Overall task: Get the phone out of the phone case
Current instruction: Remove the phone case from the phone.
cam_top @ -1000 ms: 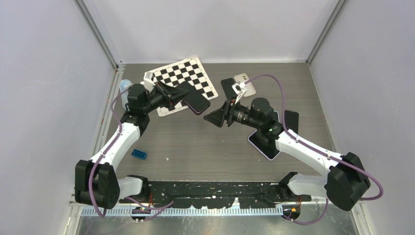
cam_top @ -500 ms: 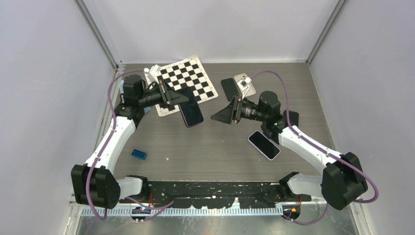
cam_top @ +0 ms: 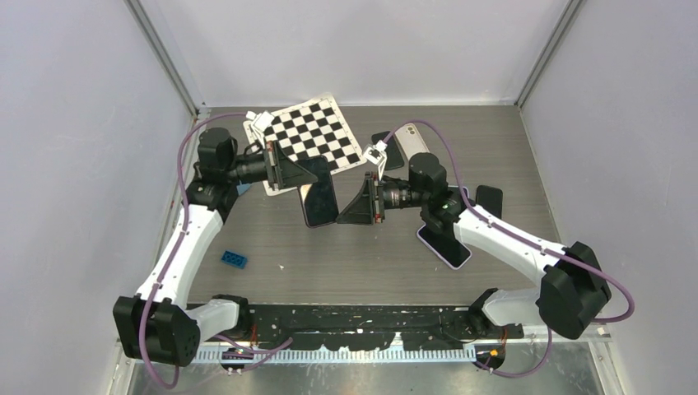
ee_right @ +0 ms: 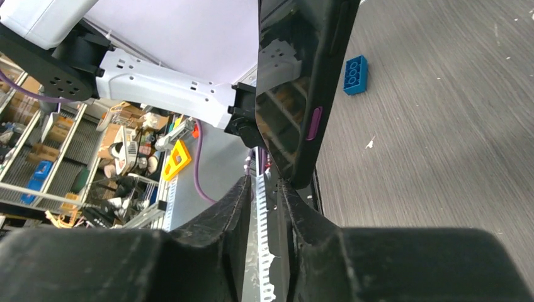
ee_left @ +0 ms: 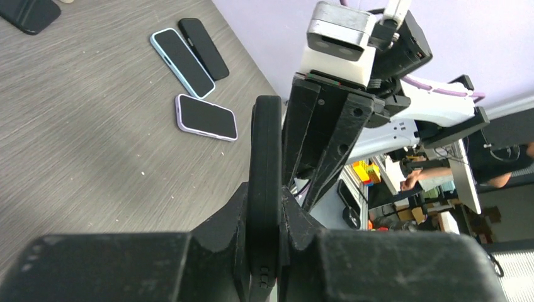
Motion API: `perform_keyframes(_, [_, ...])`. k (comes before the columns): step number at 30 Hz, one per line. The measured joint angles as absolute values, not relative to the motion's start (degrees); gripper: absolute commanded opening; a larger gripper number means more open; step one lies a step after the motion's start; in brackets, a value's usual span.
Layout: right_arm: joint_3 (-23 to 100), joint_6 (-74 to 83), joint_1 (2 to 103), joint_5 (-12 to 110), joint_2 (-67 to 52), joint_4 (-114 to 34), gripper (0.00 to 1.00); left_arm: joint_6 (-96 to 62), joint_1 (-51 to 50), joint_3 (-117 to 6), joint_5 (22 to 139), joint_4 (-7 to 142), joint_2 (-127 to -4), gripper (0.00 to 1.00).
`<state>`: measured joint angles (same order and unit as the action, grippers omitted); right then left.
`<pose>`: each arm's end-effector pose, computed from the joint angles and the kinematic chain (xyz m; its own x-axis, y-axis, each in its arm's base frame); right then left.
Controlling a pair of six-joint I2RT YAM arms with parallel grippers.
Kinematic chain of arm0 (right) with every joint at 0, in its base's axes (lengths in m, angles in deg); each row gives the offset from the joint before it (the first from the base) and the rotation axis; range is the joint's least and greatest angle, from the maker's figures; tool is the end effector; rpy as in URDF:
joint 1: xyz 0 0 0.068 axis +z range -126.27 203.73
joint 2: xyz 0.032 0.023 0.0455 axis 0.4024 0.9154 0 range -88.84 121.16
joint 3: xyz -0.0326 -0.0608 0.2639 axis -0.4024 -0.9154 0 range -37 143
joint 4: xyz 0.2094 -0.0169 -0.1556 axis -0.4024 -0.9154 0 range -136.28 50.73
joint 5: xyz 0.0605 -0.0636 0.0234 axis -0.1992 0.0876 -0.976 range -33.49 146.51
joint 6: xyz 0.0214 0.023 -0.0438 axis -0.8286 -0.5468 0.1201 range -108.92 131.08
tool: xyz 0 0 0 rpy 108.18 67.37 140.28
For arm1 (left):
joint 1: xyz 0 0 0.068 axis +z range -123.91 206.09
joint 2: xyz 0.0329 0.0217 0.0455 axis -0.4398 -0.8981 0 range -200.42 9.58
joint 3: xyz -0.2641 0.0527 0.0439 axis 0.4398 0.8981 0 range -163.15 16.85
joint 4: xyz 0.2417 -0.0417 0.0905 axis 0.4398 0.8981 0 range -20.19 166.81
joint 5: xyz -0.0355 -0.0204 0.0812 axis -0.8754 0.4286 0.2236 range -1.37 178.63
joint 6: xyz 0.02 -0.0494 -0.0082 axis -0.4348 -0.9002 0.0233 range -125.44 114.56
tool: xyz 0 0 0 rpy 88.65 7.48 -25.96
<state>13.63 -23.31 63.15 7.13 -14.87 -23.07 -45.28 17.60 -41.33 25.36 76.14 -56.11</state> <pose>0.2085 0.2064 0.3130 -0.6413 -0.0512 -0.7656 -0.7671 0.0649 0.6382 0.2420 -0.0682 0.3600 -0.7736 -0.1759 -0.6087 0.5580 0.2660 -0.7860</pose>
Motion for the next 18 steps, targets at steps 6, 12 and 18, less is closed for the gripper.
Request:
perform_keyframes(6, [15.2, -21.9, 63.1, 4.4, -14.3, -25.6, 0.54, -44.4, 17.6, -41.3, 23.7, 76.2, -55.4, 0.0])
perform_keyframes(12, [16.5, -18.3, 63.2, 4.3, -14.9, -31.4, 0.55, -43.0, 17.6, -41.6, 22.5, 76.5, -55.3, 0.0])
perform_keyframes(18, [19.7, -15.7, 63.2, 6.1, -14.8, -39.5, 0.55, -42.7, 17.6, -42.3, 21.5, 76.8, -55.2, 0.0])
